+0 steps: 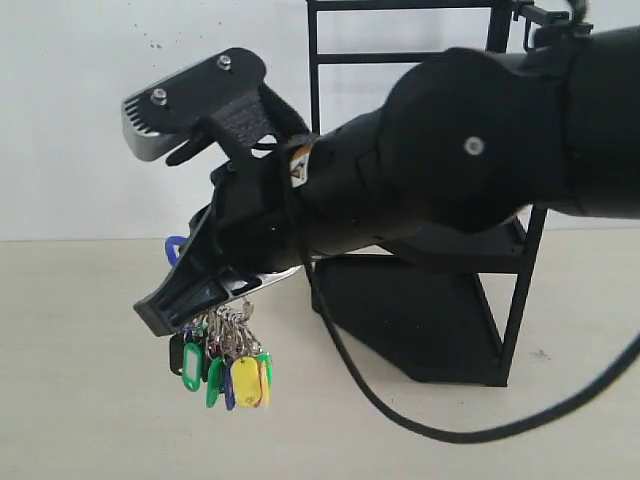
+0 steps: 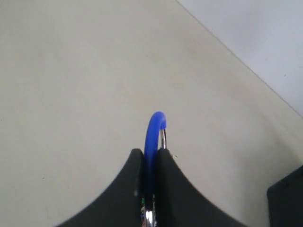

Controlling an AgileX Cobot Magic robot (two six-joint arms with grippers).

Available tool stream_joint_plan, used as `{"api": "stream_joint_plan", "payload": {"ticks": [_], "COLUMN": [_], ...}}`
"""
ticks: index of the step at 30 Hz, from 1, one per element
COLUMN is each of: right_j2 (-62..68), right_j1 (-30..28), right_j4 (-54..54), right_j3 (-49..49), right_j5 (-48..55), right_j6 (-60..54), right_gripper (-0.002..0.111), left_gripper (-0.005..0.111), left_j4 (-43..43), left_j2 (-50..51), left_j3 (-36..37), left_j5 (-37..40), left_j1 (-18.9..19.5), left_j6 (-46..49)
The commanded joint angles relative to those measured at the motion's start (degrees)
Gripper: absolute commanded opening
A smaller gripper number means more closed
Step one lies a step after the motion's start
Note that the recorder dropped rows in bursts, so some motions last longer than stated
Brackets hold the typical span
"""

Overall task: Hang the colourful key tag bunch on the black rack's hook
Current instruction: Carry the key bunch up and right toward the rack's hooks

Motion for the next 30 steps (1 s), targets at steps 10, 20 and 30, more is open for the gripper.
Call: {"api": "stream_joint_plan", "payload": {"ticks": [10,20,30], "right_j2": [-14.26,-17.53,-19.39], "right_j1": [-0.11,-0.07,-1.14], "right_j4": [0.35,0.4,0.26], "right_j3": [8.08,9.14,10.23], "right_j5": [-5.39,-5.84,-4.72], "right_j6": [3.24,4.95,3.26], "right_gripper": [0.0,0.0,0.0], "left_gripper": [0.004,0.004,0.004], "left_j4": [0.28,0.28,0.28], "left_j2": [-0.12,-0.12,-0.12], "left_j3": [0.16,0.16,0.16], "left_j5": [0.04,0.04,0.04], "left_j1": [0.13,0.13,0.13], "left_j6": [0.2,0.2,0.2]}}
